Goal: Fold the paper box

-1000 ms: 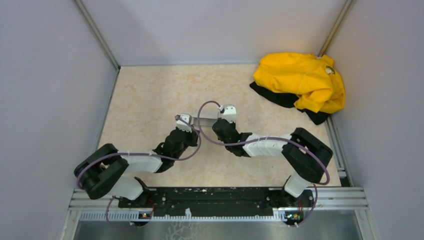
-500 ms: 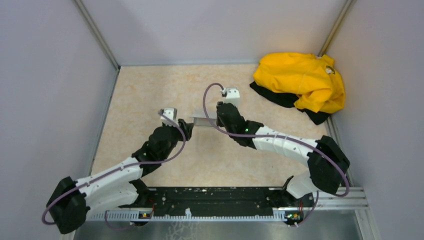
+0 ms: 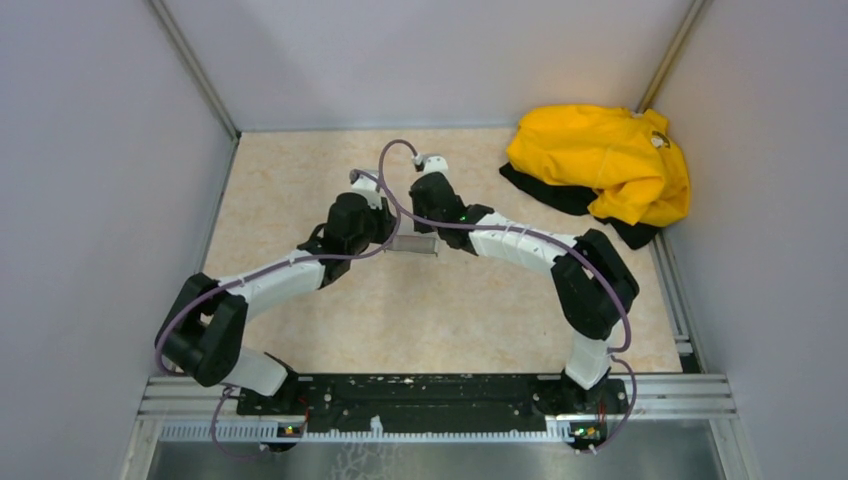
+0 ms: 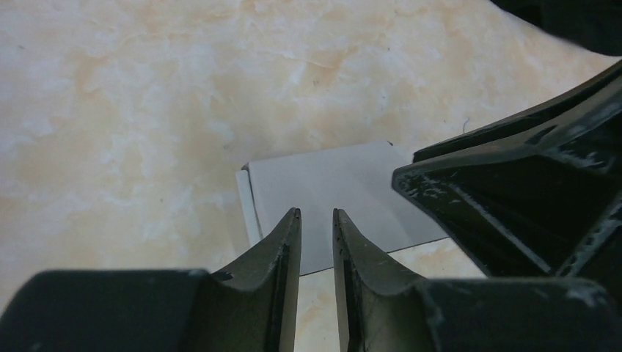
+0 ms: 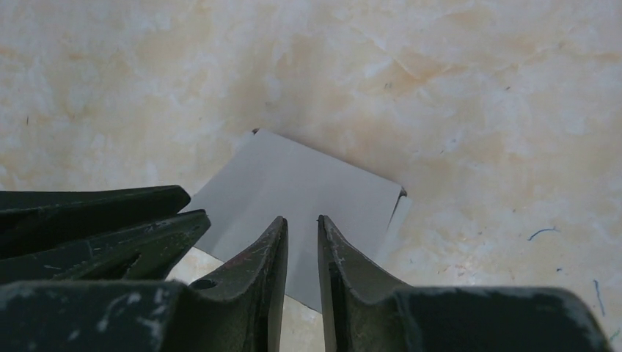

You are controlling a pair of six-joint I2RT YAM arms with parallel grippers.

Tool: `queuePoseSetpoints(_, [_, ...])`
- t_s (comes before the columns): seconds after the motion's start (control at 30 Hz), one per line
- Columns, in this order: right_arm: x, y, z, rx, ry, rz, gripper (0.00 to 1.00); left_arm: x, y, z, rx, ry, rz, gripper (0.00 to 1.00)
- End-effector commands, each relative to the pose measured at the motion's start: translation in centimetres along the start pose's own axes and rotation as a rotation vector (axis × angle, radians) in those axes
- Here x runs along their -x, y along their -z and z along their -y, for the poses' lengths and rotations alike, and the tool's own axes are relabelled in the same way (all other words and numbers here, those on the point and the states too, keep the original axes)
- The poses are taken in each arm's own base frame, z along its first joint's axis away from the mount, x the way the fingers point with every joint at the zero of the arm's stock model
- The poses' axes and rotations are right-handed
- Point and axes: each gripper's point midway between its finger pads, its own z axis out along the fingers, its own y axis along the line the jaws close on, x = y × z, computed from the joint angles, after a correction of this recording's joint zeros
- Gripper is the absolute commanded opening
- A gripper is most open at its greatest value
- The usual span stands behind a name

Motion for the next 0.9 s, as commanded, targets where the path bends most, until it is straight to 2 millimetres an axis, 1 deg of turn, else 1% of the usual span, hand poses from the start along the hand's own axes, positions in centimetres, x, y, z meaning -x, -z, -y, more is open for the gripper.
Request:
queuePoseSetpoints(0.0, [-1.0,-0.3,-1.6,0.085,-0.013,-0.036,0.21,-0.3,-0.3,1.6,-0.096,-0.006,-0.014,0.28])
queuePoseSetpoints(0.2, [-4.4,0.0,-0.4,0.077,-0.042,-0.070,0.20,-3.4,-0.5,1.3,-0.102,0.022,-0.071,0.26])
queuePoseSetpoints(0.43, [-6.9,-0.7,0.5,0.062,-0.059,-0.098,0.20,-7.4,-0.5,0.4,-0.089,0.060,-0.136,0.24])
queuePoseSetpoints(0.73, [-8.2,-1.6,1.1,0.039,-0.057,-0.129,0.20,-11.7,-1.1,-0.7,-0.059,0.074,-0.221,0.22])
queuePoseSetpoints(0.8, [-8.6,-1.7,1.2,0.038,-0.057,-0.139,0.20,-12.1,-1.2,-0.7,-0.060,0.076,-0.233,0.21])
queuePoseSetpoints(0.87, [-8.7,-1.7,1.3,0.036,-0.059,-0.145,0.20,-11.9,-0.9,-0.5,-0.069,0.084,-0.230,0.21])
